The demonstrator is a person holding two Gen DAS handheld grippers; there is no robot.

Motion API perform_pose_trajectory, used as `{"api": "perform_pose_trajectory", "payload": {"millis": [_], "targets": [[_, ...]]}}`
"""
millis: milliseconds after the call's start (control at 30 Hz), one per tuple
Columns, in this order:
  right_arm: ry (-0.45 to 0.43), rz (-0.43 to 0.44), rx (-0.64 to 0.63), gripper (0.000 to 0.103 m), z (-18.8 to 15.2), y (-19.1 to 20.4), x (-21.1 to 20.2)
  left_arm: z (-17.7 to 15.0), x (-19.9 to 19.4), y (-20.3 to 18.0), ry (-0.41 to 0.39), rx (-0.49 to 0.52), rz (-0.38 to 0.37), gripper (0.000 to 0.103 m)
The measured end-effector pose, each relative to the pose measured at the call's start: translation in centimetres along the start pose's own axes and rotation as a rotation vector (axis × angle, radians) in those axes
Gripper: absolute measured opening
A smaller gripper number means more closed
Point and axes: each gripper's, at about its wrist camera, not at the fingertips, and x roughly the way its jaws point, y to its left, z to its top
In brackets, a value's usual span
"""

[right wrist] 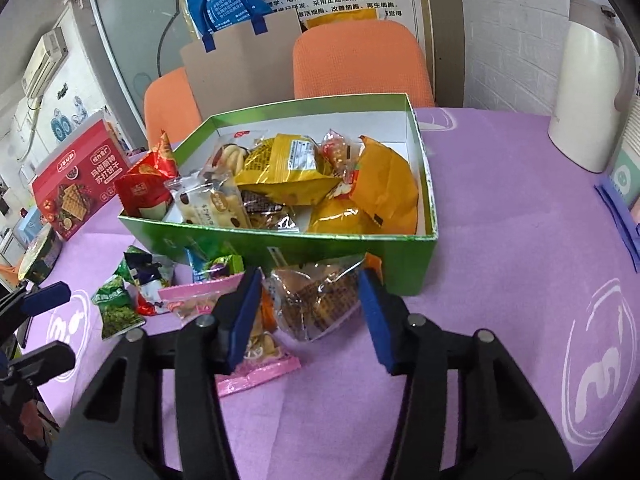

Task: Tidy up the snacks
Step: 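Move the left tool to the pink-striped bag and the right tool to the orange-trimmed bag, then grasp the pink-striped bag with the left tool while the right tool grasps the orange-trimmed clear bag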

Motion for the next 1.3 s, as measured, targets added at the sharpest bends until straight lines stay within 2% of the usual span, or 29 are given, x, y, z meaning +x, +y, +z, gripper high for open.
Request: {"api": "perform_pose_trajectory", "payload": {"millis": [267,400,567,700,833,933,1000,1067,1133,1300], "targets": [[0.093,0.019,-0.022,0.048,-4.1,-1.5,-1.6,0.1,1.4,-1.7,0.028,0.04,-0.066,0.091],[0.053,0.029,-0.015,0.048,-4.3,-2.0,-3.2,0.3,3.3,-2.4,0.062,0.022,-0.114,0.086],[0.021,0.0,-0.044,0.061,-3.4,-2.1,-3.3,0.7,6.4,-3.2,0.109,-0.025,-0.158,0.078],[0.038,-0.015,-0.043,0.062,-3.4,-2.7,-2.7,0.7,7.4,-3.6,0.125,-0.031,-0.161,0.073],[0.066,0.001,-0.044,0.063,-3.4,-2.9,-1.8,0.8,7.4,-3.7,0.121,-0.043,-0.162,0.073],[0.078,-0.015,-0.093,0.072,-3.3,-2.3,-1.0,0.8,7.1,-3.3,0.119,-0.05,-0.155,0.073],[0.075,-0.031,-0.119,0.07,-3.3,-2.0,-0.5,0.8,7.0,-2.9,0.119,-0.058,-0.153,0.073],[0.063,-0.004,-0.123,0.044,-3.3,-1.6,-0.7,0.7,7.0,-2.8,0.124,-0.062,-0.153,0.073],[0.066,0.019,-0.137,0.041,-3.3,-1.1,-1.2,0.6,6.9,-2.7,0.124,-0.059,-0.152,0.072],[0.078,0.056,-0.187,0.042,-4.3,0.3,-2.4,0.8,7.5,-2.9,0.13,-0.065,-0.151,0.072]]}}
